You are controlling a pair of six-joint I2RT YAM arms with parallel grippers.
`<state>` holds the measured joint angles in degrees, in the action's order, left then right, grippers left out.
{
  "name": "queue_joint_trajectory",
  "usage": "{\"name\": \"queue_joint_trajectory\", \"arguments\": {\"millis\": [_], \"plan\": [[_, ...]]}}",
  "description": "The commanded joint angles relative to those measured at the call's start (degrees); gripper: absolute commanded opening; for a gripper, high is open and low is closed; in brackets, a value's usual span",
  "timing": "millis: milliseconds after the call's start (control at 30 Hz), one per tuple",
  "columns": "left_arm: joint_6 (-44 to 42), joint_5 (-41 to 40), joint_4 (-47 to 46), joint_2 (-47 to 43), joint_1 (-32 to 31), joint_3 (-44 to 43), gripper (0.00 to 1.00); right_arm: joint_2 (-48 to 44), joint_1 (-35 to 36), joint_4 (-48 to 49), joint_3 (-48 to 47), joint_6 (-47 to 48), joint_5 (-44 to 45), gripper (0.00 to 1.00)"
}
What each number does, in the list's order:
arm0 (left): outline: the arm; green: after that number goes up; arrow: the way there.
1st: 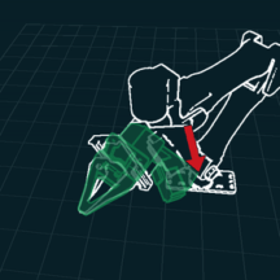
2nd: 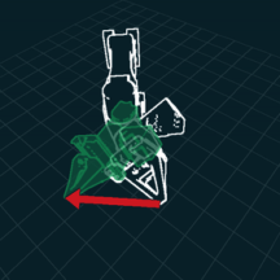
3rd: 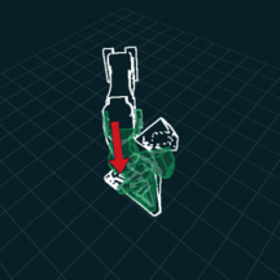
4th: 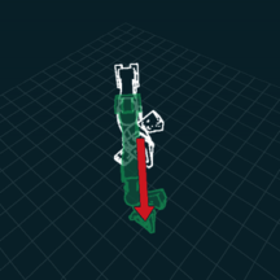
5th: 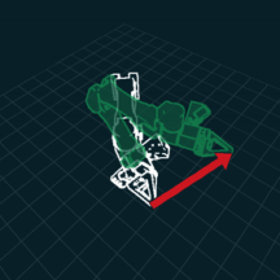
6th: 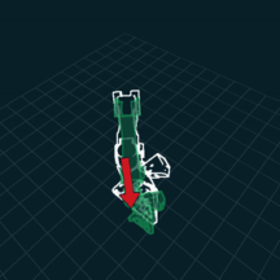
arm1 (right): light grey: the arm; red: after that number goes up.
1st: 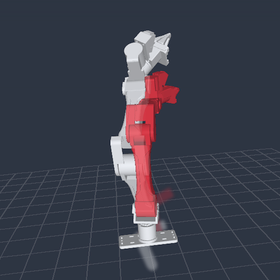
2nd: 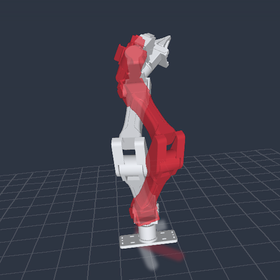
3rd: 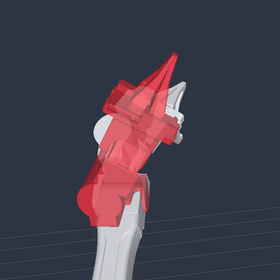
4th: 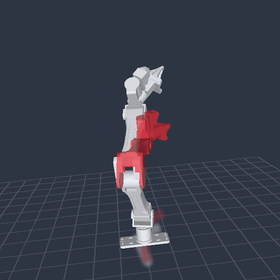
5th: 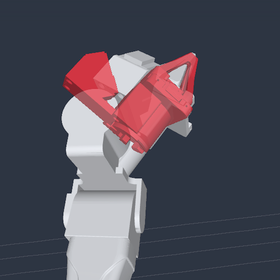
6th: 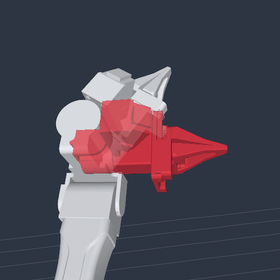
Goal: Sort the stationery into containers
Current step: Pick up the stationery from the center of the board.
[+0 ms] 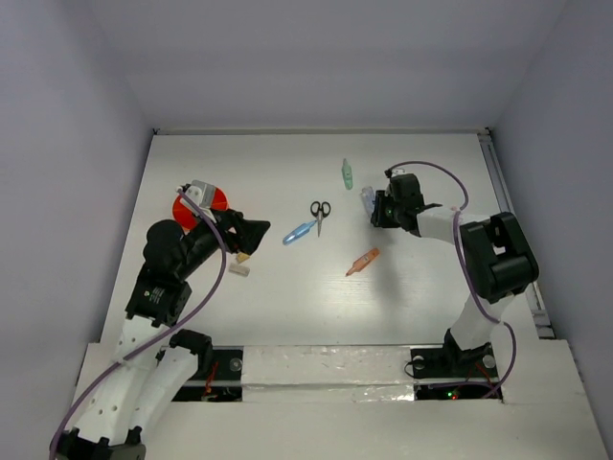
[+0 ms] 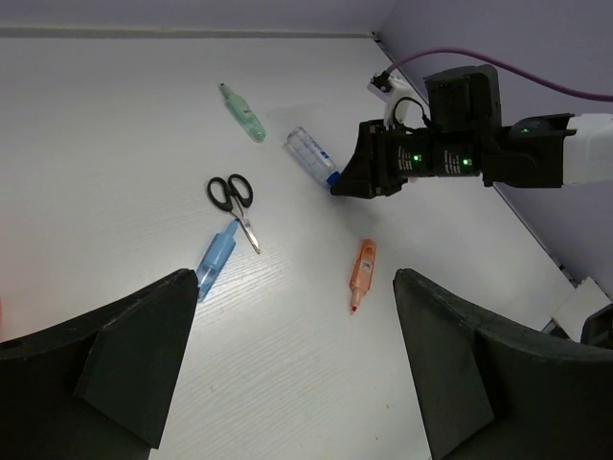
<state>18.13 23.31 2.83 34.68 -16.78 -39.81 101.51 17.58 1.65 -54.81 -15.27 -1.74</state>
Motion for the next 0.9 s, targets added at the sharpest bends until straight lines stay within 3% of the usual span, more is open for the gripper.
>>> {"name": "queue_joint_trajectory", "arguments": {"millis": [0, 67, 167, 367, 533, 667, 800, 867], "plan": [[-0.38, 0.16, -2.04, 0.21, 0.25, -0.79, 0.80, 0.61, -0.36, 3.98, -1.09, 1.29, 1.39, 0.34], [-0.29, 0.24, -2.13, 0.48, 0.25, -0.79, 0.80, 0.35, -0.36, 3.36, -1.18, 1.38, 1.30, 0.31], [-0.11, 0.42, -2.39, 0.83, 0.25, -0.71, 0.80, -1.23, -0.36, 3.10, -0.57, 1.21, 1.39, 0.16], [0.24, 2.26, -2.48, 3.11, 0.78, -1.05, 0.80, -8.15, -0.36, -4.25, -1.61, 0.68, -2.28, 0.05], [1.20, 4.72, -5.81, 4.87, 0.78, -1.58, 0.80, -15.72, 1.05, -12.79, -3.81, 1.38, -10.37, 0.04], [1.73, 9.20, -8.71, 5.14, 0.78, -1.76, 0.81, -22.49, 3.33, -22.01, -5.22, 1.82, -22.40, 0.02], [-0.10, 14.30, -11.09, 3.82, -0.36, -2.11, 0.81, -27.32, 8.85, -29.76, -8.64, 3.48, -30.77, 0.00], [-3.17, 13.35, -7.94, 3.30, -1.94, -4.29, 0.81, -28.03, 11.93, -33.70, -10.40, 4.98, -31.66, 0.00]]}}
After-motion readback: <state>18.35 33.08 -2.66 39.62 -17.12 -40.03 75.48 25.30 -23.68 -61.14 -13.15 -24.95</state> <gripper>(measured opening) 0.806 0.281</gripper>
